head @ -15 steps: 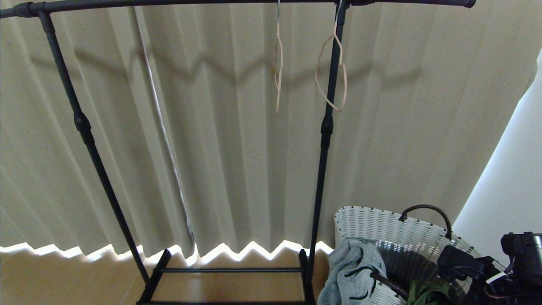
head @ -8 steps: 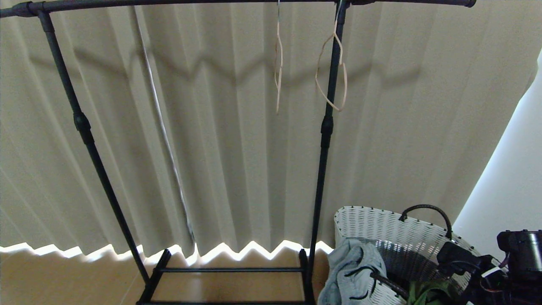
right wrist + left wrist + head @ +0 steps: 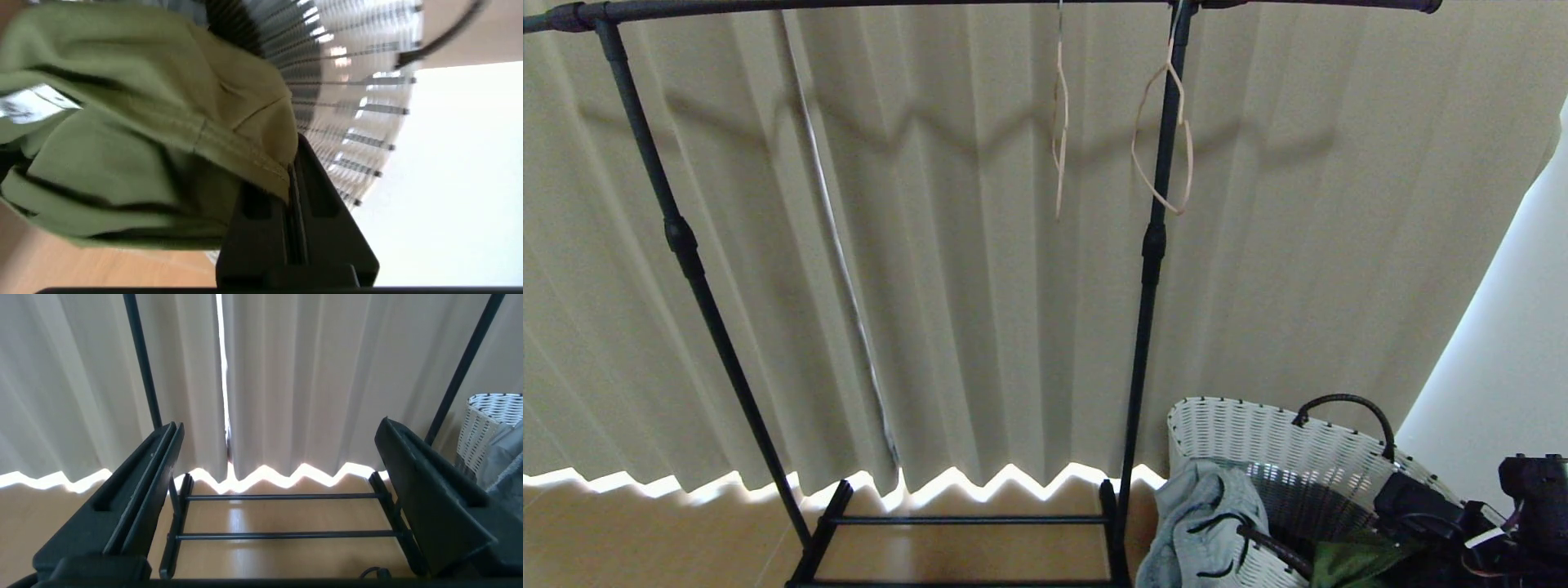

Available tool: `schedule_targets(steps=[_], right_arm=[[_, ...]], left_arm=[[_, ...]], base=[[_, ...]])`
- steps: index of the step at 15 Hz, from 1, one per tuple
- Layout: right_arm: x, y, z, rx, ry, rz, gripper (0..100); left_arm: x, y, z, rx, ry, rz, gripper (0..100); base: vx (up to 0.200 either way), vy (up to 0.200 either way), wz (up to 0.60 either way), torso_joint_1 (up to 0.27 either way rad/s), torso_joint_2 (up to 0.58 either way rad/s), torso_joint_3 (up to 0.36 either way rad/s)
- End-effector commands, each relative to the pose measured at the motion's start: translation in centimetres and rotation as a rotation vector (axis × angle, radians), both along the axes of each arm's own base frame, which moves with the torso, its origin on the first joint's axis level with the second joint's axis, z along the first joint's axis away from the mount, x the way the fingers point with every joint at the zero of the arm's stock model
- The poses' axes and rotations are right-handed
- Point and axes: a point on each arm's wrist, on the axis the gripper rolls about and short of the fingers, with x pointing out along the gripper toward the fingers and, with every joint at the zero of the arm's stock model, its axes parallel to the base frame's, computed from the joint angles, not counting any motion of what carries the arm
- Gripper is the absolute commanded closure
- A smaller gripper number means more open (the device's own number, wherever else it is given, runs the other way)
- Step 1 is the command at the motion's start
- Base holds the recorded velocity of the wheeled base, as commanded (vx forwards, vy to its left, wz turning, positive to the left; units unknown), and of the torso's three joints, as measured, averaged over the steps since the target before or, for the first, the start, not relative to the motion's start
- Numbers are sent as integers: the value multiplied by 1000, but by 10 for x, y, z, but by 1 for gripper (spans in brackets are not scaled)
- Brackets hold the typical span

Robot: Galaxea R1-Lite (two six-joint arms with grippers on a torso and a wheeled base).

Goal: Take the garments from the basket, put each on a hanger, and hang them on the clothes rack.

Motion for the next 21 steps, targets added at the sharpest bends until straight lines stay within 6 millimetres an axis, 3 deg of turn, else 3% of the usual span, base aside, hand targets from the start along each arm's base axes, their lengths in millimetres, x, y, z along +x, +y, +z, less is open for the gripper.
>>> schedule_targets(steps=[1,2,5,9,14,21], right_arm=[[-27,2,23,-10,-160,1,100],[-50,4,51,-6,-346,0,100],[-68,6,104,39,-604,-34,100],[-103,10,147,253,-656,-109,100],[-124,12,143,283,-662,-127,100],[-125,12,142,283,-663,-127,100]], left_arm=[[0,0,0,0,0,0,0],[0,0,0,14,-1,-1,0],[0,0,0,3,0,0,0],[0,0,0,5,0,-1,0],[0,0,0,10,0,0,0],[0,0,0,7,0,0,0]], base=[[0,0,0,0,0,0],[0,0,0,0,0,0],[0,0,0,0,0,0],[0,0,0,0,0,0],[-80,0,0,-3,1,3],[-200,0,0,3,4,2]])
